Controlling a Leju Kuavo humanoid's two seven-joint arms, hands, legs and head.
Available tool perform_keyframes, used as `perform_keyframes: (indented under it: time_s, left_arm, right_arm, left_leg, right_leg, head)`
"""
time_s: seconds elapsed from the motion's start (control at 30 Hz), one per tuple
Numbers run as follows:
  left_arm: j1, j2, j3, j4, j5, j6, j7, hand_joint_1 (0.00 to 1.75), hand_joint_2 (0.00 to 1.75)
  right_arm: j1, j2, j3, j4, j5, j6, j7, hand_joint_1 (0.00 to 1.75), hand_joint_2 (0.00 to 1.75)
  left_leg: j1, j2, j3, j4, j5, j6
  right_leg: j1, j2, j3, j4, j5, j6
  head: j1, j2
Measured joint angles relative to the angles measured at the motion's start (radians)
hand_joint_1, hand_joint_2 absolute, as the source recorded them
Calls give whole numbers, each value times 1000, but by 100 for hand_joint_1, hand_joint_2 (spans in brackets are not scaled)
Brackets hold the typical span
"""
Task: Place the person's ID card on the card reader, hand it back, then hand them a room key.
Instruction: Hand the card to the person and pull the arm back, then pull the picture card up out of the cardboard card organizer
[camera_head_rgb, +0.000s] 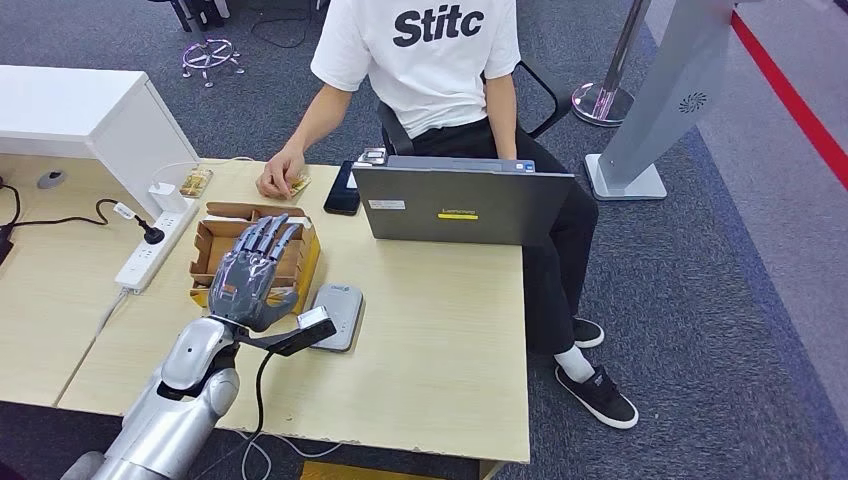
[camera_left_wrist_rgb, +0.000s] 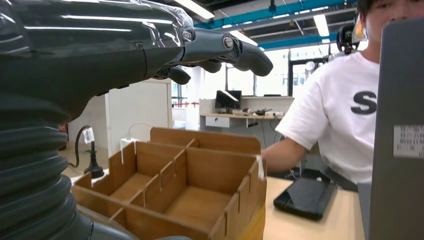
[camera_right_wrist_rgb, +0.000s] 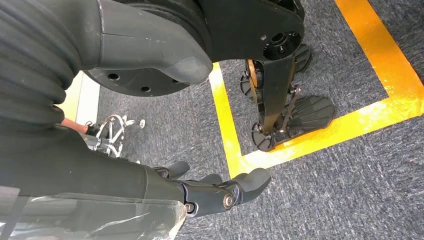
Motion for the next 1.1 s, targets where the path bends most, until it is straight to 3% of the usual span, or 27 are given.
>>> perform_keyframes:
  time_s: [0.37,0.67,1.1]
  left_arm:
    - [10,7,-1,0,5,-5,0,0,175]
    - [41,74,-1,0,9,-43,14,0,175]
    - [39,92,0,14,13,-37,35,0,175]
  right_arm:
    - [0,0,-3,0,0,0,0,0,175]
    - [0,0,-11,0,13,1,-3,0,175]
    - [0,0,-11,0,18,4,-3,0,175]
  left_leg:
    - [0,0,0,0,0,0]
    - [0,0,0,0,0,0]
    - [0,0,0,0,0,0]
  right_leg:
    - [0,0,0,0,0,0]
    - [0,0,0,0,0,0]
    - [0,0,0,0,0,0]
  head:
    - [0,0]
    - [0,0]
    - [0,0]
